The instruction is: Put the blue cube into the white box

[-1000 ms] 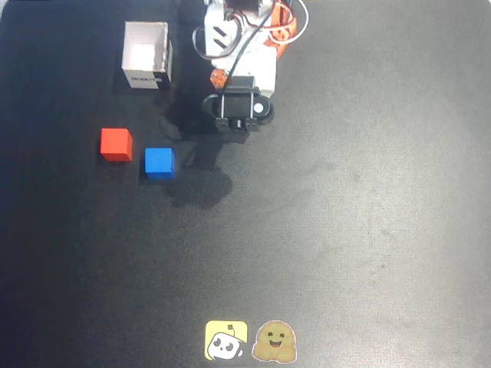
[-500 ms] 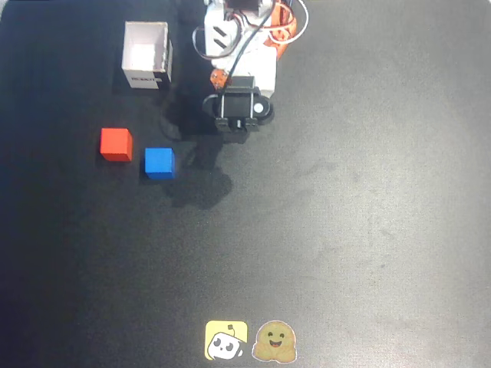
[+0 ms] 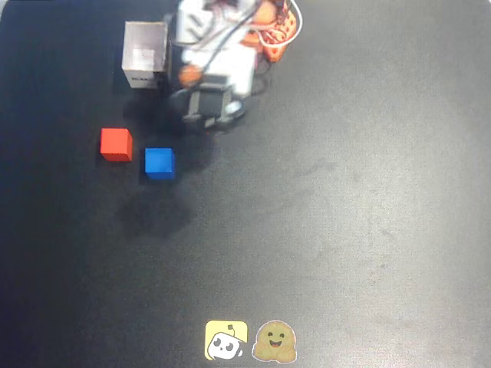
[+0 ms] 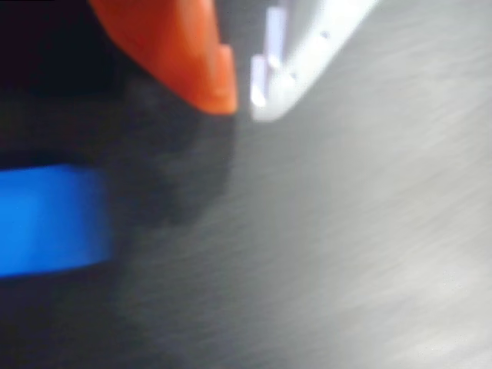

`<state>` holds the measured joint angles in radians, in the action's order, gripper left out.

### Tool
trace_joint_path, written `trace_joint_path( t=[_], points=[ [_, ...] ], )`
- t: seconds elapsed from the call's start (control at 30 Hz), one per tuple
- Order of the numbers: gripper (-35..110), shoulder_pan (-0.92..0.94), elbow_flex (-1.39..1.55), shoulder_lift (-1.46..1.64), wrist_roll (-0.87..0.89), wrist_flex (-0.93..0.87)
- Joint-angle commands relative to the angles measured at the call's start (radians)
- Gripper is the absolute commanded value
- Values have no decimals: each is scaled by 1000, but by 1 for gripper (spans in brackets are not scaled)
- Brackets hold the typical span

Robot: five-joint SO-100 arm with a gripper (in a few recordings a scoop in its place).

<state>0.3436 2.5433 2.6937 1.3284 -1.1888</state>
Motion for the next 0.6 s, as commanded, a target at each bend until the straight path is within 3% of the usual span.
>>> trace_joint_path(
  t=[0.0,0.57],
  points=[
    [0,77,-46,-80,-83,103],
    [3,216,-232,-528,-186,313]
  ],
)
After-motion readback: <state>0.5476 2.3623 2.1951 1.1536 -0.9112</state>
